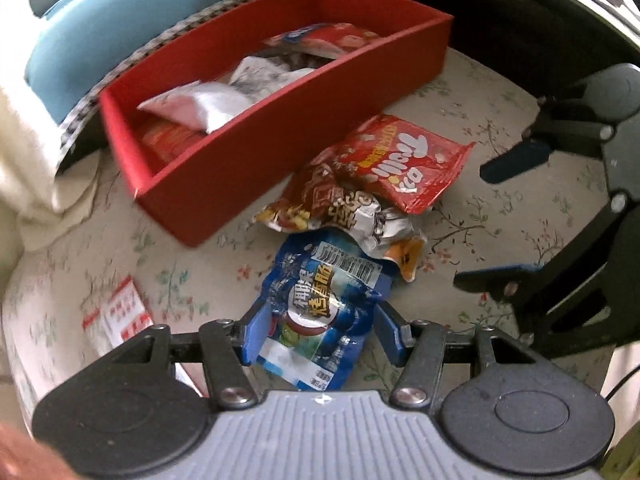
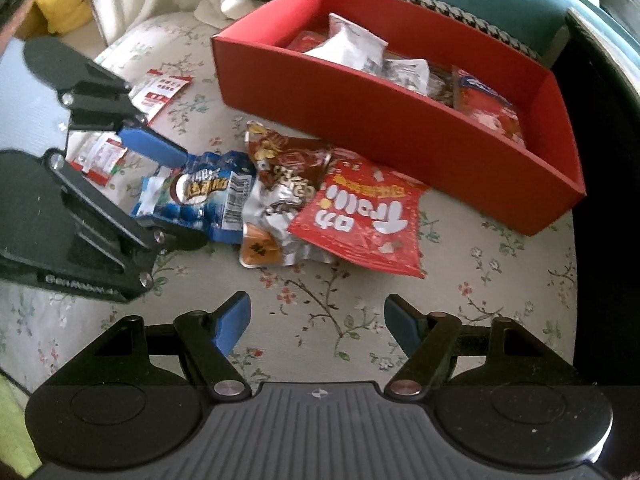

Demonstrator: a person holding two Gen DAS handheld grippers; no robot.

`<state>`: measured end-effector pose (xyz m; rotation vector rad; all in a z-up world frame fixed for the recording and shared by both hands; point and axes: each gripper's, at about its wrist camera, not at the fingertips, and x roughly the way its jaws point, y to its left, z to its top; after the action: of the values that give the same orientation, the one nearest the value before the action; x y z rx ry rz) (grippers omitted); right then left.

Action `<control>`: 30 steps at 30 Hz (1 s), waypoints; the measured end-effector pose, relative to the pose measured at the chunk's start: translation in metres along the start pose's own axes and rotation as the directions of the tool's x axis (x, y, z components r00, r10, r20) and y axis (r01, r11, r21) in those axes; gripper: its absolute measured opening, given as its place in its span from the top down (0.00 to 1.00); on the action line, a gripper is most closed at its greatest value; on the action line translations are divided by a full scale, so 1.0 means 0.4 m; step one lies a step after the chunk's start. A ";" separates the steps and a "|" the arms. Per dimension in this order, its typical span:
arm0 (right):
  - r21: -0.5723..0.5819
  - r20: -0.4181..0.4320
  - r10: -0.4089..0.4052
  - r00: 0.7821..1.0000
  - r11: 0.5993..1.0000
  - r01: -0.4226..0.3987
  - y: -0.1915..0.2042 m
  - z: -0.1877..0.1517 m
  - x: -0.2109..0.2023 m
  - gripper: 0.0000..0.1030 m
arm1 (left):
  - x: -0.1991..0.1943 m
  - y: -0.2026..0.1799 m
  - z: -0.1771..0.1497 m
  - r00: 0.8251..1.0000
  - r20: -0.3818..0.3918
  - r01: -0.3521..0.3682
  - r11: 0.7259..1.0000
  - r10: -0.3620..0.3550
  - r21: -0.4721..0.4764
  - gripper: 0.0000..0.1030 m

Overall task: Organize snacks
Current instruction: 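Lower the left gripper and close it on the blue bean snack packet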

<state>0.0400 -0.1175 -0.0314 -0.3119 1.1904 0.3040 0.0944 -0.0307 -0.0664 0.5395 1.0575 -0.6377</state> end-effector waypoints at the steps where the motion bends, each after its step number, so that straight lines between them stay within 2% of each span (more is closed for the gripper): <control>1: 0.005 0.000 0.003 1.000 1.000 -0.003 -0.003 0.000 0.000 0.23 | 0.003 0.004 0.007 1.000 -0.002 0.004 1.000 -0.004 0.012 0.52; 3: 0.017 0.001 0.006 1.000 1.000 -0.006 -0.011 0.001 0.000 0.23 | 0.010 0.013 0.021 1.000 -0.011 0.024 0.999 -0.024 0.028 0.48; 7: 0.035 0.007 0.022 1.000 0.999 -0.022 -0.024 0.002 -0.005 0.23 | 0.020 0.023 0.042 0.999 -0.010 0.040 0.998 -0.039 0.044 0.47; 10: 0.029 0.003 0.022 1.000 0.999 -0.022 -0.022 0.003 -0.003 0.23 | 0.021 0.004 0.045 0.996 -0.050 0.084 0.989 -0.078 0.121 0.47; 12: 0.020 -0.001 0.024 1.000 1.000 -0.024 -0.018 0.008 0.000 0.23 | 0.027 -0.021 0.041 0.996 -0.067 0.063 0.981 -0.052 0.186 0.46; 14: 0.007 0.000 0.017 1.000 1.000 -0.017 -0.012 0.014 0.001 0.23 | 0.036 -0.037 0.041 0.998 -0.063 0.032 0.977 -0.019 0.211 0.46; 17: -0.014 0.001 0.001 1.000 1.000 -0.001 -0.007 0.020 0.004 0.23 | 0.040 -0.028 0.043 0.998 -0.051 0.028 0.989 -0.021 0.145 0.45; 22: -0.035 0.005 -0.018 1.000 0.999 0.018 -0.003 0.030 0.003 0.23 | 0.023 -0.032 0.022 0.999 -0.050 0.001 0.992 0.005 0.123 0.55; 27: -0.049 0.006 -0.021 1.000 0.999 0.021 -0.001 0.039 0.006 0.23 | -0.002 -0.043 -0.011 0.998 -0.059 0.011 0.996 -0.006 0.083 0.61; 30: -0.057 0.004 -0.024 1.000 0.998 0.024 0.002 0.047 0.010 0.23 | -0.018 -0.042 -0.035 0.998 -0.067 0.017 0.999 -0.014 0.045 0.61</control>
<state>0.0571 -0.1090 -0.0290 -0.3751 1.1753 0.3175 0.0714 -0.0314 -0.0672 0.5958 1.1131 -0.6620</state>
